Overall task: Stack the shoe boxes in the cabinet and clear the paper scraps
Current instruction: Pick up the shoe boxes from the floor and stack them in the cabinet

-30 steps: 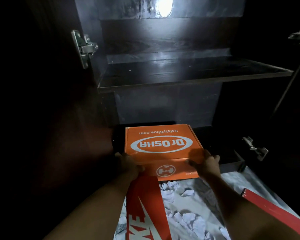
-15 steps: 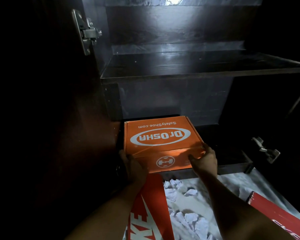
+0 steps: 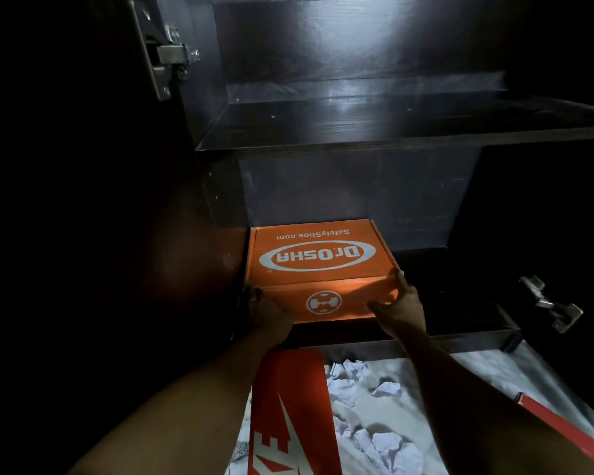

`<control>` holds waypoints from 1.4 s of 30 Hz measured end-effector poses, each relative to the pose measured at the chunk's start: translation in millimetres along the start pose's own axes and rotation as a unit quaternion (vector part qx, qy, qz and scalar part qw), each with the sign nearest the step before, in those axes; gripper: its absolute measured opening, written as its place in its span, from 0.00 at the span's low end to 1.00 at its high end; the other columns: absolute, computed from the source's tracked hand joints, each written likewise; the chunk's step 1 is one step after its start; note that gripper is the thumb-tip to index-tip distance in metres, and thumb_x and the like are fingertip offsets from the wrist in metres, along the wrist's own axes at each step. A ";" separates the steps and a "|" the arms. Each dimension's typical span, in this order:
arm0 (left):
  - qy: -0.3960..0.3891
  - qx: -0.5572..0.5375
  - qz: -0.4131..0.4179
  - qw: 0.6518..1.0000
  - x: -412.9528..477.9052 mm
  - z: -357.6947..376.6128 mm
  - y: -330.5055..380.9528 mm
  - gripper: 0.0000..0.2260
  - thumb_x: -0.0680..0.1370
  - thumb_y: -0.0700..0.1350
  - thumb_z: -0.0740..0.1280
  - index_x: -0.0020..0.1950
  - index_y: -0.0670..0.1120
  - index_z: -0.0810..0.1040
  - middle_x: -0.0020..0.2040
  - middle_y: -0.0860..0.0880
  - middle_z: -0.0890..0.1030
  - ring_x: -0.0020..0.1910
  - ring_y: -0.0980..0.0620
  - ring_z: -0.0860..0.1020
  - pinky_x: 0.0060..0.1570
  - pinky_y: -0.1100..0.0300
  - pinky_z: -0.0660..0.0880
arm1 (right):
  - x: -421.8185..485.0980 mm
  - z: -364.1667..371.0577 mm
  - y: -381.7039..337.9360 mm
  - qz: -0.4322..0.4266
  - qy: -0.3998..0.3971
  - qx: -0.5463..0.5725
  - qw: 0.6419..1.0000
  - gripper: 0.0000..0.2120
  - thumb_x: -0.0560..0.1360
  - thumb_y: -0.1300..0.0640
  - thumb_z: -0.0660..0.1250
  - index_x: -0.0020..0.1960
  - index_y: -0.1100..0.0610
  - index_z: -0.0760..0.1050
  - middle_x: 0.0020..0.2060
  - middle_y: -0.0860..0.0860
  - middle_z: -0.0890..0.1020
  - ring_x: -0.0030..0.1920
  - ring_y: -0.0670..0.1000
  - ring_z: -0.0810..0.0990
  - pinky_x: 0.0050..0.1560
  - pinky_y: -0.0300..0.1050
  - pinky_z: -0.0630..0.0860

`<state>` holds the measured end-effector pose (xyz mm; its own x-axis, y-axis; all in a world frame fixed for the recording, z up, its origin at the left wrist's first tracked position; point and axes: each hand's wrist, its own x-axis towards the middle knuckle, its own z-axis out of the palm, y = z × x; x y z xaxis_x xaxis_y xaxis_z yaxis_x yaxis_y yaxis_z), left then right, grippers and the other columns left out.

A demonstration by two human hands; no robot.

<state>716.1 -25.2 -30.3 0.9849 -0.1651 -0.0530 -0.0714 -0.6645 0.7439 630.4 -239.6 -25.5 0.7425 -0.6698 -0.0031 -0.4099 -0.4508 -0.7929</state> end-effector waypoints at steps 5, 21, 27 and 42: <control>-0.025 0.013 -0.048 0.998 8.5 1.2 1.9 0.41 0.79 0.46 0.69 0.81 0.45 0.42 0.81 0.42 0.49 0.79 0.40 0.53 0.76 0.47 0.54 | 7.7 0.0 -2.5 0.008 -0.060 0.016 0.998 0.53 0.70 0.52 0.77 0.81 0.50 0.44 0.77 0.58 0.55 0.74 0.63 0.63 0.70 0.60 0.65; -0.102 0.043 0.071 0.991 -128.4 -64.5 99.5 0.40 0.81 0.54 0.64 0.81 0.47 0.39 0.82 0.45 0.41 0.80 0.43 0.50 0.75 0.49 0.57 | -151.9 -107.5 -50.0 0.012 -0.076 -0.088 0.993 0.42 0.77 0.59 0.69 0.81 0.56 0.45 0.78 0.58 0.57 0.77 0.57 0.60 0.74 0.44 0.60; -0.139 0.027 0.101 0.985 -232.6 -116.8 78.5 0.35 0.79 0.51 0.64 0.82 0.50 0.50 0.78 0.44 0.62 0.75 0.41 0.65 0.70 0.48 0.65 | -284.6 -144.5 -36.4 0.032 -0.053 -0.138 0.989 0.42 0.72 0.53 0.71 0.80 0.50 0.52 0.74 0.60 0.64 0.70 0.60 0.70 0.68 0.51 0.71; -0.242 -0.049 0.125 0.961 -320.7 -93.6 -116.4 0.23 0.74 0.62 0.57 0.69 0.64 0.69 0.68 0.55 0.76 0.65 0.51 0.77 0.64 0.46 0.75 | -479.0 -47.9 29.9 -0.083 -0.048 -0.114 0.989 0.24 0.81 0.52 0.61 0.76 0.52 0.64 0.73 0.50 0.67 0.72 0.50 0.68 0.69 0.37 0.62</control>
<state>423.3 173.3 -37.5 0.7485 -0.6456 -0.1514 -0.2569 -0.4929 0.8313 237.0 39.5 -18.5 0.8518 -0.5215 0.0499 -0.3786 -0.6787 -0.6293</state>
